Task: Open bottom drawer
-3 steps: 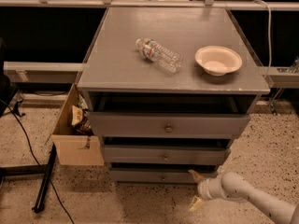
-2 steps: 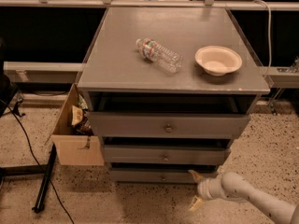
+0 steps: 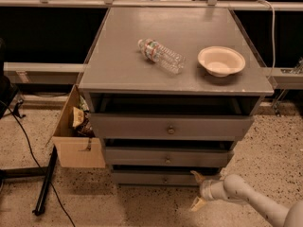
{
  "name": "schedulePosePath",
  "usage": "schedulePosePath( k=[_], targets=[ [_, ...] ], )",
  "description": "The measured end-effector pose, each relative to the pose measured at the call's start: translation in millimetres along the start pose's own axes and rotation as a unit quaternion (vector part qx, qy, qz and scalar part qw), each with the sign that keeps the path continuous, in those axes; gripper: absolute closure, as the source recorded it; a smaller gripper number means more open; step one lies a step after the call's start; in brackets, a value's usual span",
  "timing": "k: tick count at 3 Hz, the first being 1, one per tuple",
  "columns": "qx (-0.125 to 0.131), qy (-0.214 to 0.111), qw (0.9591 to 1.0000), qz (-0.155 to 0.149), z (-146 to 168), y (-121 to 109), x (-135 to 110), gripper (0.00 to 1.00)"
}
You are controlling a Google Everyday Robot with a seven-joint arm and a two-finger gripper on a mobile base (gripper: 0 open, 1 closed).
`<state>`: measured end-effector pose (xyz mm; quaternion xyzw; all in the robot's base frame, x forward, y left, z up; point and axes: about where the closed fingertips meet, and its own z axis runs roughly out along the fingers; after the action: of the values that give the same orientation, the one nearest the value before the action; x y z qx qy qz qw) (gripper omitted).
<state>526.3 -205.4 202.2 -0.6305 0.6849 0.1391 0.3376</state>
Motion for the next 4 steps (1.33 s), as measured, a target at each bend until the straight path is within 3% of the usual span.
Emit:
schedulePosePath(
  k=[2,4],
  targets=[
    [0.016,0.003,0.9996,-0.022,21.4,-22.6,10.2,0.00],
    [0.020,0.036,0.9973,-0.061,33.2,-34.4,10.6,0.00]
  ],
)
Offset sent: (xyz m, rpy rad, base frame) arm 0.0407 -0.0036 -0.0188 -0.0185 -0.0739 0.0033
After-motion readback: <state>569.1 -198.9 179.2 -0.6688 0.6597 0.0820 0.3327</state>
